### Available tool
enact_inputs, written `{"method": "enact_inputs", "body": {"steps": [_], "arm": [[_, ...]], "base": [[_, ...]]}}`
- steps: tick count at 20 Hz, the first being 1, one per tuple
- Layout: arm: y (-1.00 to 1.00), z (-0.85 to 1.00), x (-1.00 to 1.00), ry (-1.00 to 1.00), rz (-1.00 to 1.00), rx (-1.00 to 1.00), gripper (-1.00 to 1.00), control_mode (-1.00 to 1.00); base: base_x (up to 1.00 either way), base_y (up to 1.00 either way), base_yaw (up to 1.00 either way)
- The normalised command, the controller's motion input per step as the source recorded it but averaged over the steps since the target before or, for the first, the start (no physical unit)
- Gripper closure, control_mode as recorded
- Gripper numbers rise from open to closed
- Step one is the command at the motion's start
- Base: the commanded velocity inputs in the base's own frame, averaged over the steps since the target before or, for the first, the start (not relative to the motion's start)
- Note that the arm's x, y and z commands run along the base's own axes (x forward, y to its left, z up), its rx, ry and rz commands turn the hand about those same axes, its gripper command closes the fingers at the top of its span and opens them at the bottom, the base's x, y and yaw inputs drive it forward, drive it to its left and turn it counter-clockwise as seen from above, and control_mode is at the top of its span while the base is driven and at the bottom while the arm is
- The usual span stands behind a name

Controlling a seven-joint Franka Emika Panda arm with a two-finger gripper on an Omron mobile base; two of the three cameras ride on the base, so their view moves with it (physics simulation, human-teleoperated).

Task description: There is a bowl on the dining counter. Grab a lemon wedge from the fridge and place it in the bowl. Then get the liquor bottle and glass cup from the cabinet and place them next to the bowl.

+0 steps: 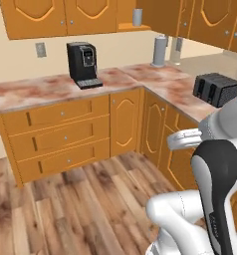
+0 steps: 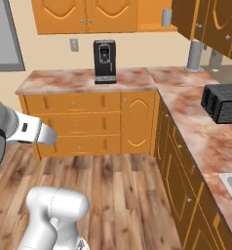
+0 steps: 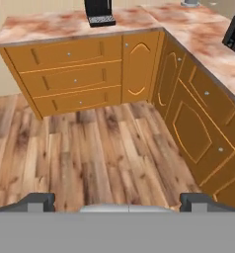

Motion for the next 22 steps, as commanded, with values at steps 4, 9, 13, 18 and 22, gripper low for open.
{"method": "enact_inputs", "body": {"steps": [4, 9, 13, 18, 22], "arm": [[0.0, 0.0, 0.0, 0.0, 0.0, 0.0, -1.0, 1.0], [0.0, 0.0, 0.0, 0.0, 0.0, 0.0, -1.0, 1.0], [0.0, 0.0, 0.0, 0.0, 0.0, 0.0, -1.0, 1.0], [0.0, 0.0, 0.0, 0.0, 0.0, 0.0, -1.0, 1.0], [0.0, 0.0, 0.0, 0.0, 0.0, 0.0, -1.0, 1.0]], "base": [[1.0, -0.41, 0.0], [1.0, -0.36, 0.0], [1.0, -0.21, 0.0], [1.0, -0.01, -0.07], [1.0, -0.01, -0.12]]}}
